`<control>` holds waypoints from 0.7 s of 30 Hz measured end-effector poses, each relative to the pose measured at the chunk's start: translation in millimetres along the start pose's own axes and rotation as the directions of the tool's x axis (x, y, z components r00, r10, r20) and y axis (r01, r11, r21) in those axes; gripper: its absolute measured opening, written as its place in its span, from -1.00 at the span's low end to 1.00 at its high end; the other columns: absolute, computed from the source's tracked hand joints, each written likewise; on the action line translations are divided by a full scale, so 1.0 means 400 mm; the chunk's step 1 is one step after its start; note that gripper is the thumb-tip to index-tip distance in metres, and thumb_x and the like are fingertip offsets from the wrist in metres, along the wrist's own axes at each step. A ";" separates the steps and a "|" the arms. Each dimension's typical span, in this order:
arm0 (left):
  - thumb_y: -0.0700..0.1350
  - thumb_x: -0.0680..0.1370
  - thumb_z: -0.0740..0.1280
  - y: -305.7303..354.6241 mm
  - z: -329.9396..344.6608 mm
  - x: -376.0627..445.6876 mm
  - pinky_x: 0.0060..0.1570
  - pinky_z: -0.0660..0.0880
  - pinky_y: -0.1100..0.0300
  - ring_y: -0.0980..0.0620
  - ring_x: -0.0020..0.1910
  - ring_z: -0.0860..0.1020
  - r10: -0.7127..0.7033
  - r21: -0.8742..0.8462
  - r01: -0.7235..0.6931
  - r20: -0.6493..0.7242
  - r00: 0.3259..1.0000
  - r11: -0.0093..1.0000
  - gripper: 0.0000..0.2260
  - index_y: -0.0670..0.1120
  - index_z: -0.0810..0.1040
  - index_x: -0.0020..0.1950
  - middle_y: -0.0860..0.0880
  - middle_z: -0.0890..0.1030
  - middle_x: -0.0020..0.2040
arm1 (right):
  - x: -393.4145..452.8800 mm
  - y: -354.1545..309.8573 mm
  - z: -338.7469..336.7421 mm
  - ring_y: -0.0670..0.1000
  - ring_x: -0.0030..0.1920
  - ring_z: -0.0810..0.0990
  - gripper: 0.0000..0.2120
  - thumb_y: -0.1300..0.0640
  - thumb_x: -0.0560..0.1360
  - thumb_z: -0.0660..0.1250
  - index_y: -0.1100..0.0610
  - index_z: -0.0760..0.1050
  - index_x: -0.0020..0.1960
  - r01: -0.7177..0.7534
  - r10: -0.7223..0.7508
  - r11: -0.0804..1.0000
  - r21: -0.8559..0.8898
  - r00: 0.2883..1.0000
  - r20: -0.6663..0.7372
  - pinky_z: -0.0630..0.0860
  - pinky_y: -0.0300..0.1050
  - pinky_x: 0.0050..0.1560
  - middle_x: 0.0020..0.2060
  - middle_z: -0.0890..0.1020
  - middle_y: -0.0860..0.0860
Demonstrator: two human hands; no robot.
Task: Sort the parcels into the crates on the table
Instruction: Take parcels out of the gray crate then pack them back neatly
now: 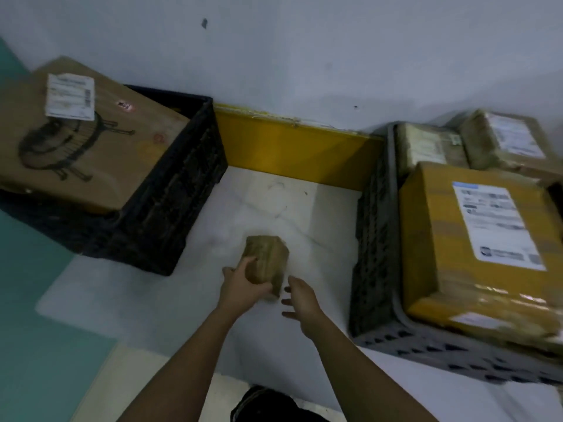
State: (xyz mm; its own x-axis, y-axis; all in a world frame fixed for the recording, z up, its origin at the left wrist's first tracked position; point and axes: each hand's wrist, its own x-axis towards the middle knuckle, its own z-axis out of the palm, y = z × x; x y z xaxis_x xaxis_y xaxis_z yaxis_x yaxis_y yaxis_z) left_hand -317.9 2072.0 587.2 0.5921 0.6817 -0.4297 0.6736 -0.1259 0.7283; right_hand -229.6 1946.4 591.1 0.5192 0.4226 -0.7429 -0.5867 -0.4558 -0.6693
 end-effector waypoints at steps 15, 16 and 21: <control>-0.02 0.44 0.41 0.043 0.048 -0.439 0.13 0.55 -0.21 -0.32 0.24 0.53 -0.033 -0.937 0.115 0.111 0.993 0.329 -0.56 -0.14 0.54 0.29 -0.28 0.53 0.29 | -0.339 0.058 -0.214 0.08 0.13 0.58 -0.57 -0.34 0.55 0.19 -0.08 0.43 0.26 0.131 -0.135 0.991 0.033 0.935 0.329 0.63 0.08 0.06 0.15 0.56 -0.01; 0.01 0.40 0.44 0.052 0.039 -0.452 0.14 0.54 -0.21 -0.33 0.24 0.55 0.001 -0.950 0.118 0.124 0.992 0.289 -0.48 -0.15 0.54 0.32 -0.31 0.54 0.29 | -0.351 0.047 -0.217 0.09 0.14 0.59 -0.54 -0.35 0.54 0.20 -0.08 0.43 0.27 0.145 -0.153 0.988 0.051 0.926 0.345 0.64 0.09 0.06 0.16 0.56 0.00; 0.09 0.48 0.36 0.121 -0.004 -0.501 0.20 0.52 -0.16 -0.32 0.31 0.51 0.169 -0.960 0.166 0.207 0.964 0.228 -0.49 -0.15 0.56 0.35 -0.34 0.49 0.35 | -0.405 -0.021 -0.221 0.09 0.15 0.62 -0.50 -0.33 0.54 0.23 -0.09 0.35 0.36 0.242 -0.300 0.952 0.186 0.854 0.425 0.65 0.07 -0.03 0.23 0.58 0.01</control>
State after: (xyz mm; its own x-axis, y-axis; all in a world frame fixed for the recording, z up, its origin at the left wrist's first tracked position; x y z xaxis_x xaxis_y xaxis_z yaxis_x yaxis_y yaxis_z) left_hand -404.5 1930.4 709.3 0.7758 0.4869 -0.4013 -0.1729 0.7758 0.6068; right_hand -253.8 1812.5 715.9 0.3556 0.8304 -0.4290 -0.5486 -0.1861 -0.8151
